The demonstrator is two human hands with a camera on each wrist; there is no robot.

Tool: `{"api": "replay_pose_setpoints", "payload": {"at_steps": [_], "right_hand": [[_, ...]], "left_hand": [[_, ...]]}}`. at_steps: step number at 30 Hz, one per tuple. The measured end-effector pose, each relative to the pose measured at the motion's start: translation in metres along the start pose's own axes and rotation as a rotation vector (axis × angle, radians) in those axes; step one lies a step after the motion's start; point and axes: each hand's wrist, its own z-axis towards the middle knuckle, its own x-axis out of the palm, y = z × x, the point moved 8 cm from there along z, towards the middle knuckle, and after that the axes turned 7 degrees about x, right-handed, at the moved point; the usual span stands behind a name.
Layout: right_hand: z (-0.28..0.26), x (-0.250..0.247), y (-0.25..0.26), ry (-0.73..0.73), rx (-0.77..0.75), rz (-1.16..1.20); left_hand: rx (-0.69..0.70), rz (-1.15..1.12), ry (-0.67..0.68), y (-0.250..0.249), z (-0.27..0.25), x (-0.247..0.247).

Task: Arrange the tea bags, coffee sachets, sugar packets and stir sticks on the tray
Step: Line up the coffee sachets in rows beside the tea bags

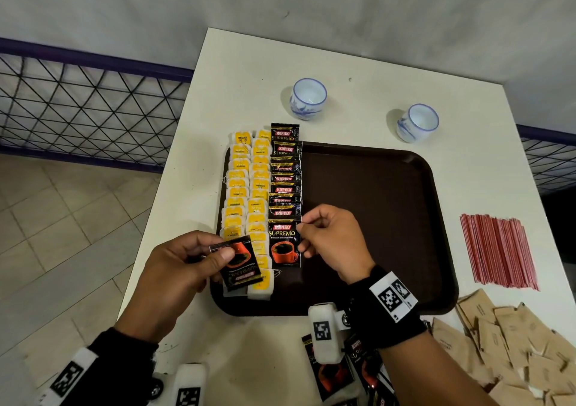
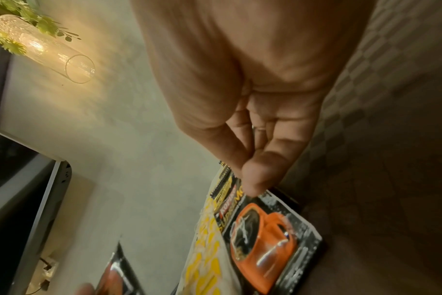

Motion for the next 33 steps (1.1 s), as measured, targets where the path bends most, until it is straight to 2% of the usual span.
{"api": "replay_pose_setpoints", "payload": {"at_steps": [10,14,16,17,20,22,26,29,33], "right_hand": [[-0.004,-0.003,-0.003,-0.025,0.027,0.037],[-0.013,-0.010,0.010,-0.093,-0.054,-0.083],[-0.021,-0.012,0.015,-0.081,-0.075,-0.063],[-0.025,-0.012,0.016,-0.045,-0.064,-0.036],[-0.039,0.005,0.013,0.201,0.008,0.101],[-0.047,0.015,0.010,0.309,0.023,0.199],[-0.050,0.018,0.010,0.340,0.024,0.419],[-0.052,0.020,0.012,0.416,0.043,0.587],[-0.056,0.022,0.018,0.436,-0.033,0.624]], "left_hand": [[-0.080,-0.033,-0.021,0.000,0.000,0.004],[-0.104,-0.060,-0.008,-0.004,0.001,0.010],[-0.121,-0.092,0.005,-0.006,0.002,0.014],[-0.132,-0.120,0.013,-0.007,0.001,0.017],[-0.173,-0.256,0.020,-0.009,0.000,0.030],[-0.203,-0.329,0.020,-0.008,-0.001,0.040],[-0.248,-0.371,0.060,-0.004,-0.006,0.061],[-0.267,-0.426,0.045,-0.004,-0.010,0.068],[-0.289,-0.427,0.033,-0.002,-0.012,0.070]]}}
